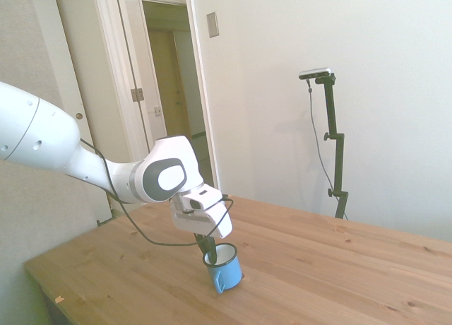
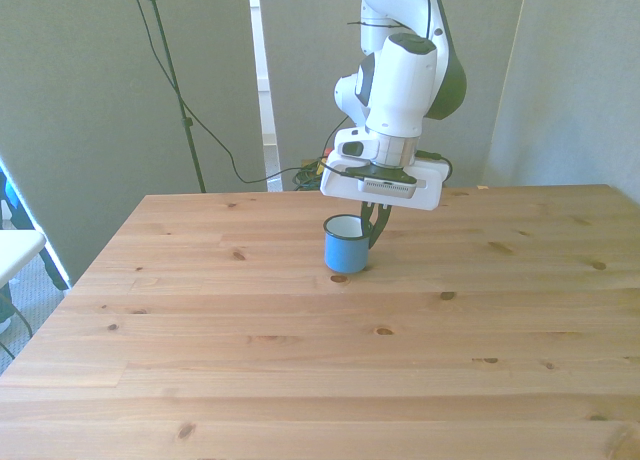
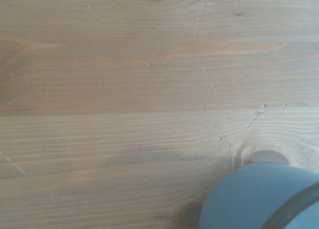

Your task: Flip the mug upright

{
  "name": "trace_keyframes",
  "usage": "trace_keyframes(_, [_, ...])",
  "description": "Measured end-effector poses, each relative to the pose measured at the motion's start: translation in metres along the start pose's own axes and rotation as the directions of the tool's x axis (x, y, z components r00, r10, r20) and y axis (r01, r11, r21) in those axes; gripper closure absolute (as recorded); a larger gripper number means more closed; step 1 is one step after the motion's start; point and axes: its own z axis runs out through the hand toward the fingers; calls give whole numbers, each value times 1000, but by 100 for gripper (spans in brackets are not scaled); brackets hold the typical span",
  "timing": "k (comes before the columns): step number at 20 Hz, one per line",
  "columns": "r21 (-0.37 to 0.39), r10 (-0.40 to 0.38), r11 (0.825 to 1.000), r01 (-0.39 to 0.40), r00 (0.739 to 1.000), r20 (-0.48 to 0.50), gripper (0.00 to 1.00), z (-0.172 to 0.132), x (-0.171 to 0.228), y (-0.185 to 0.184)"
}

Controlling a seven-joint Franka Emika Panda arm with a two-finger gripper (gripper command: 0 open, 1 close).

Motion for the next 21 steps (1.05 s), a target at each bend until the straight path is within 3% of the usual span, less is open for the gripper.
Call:
trace_keyframes(7, [13,15,1000,-15,1000,-4,0,-6,5,1])
trace_keyframes(12, [58,22,998,-20,999,-45,0,-46,-1,13])
trace_keyframes(17, [107,-13,994,24,995,-98,0,-98,-49,32])
trace_keyframes(21, [139,-43,989,58,993,-112,0,-119,-99,46])
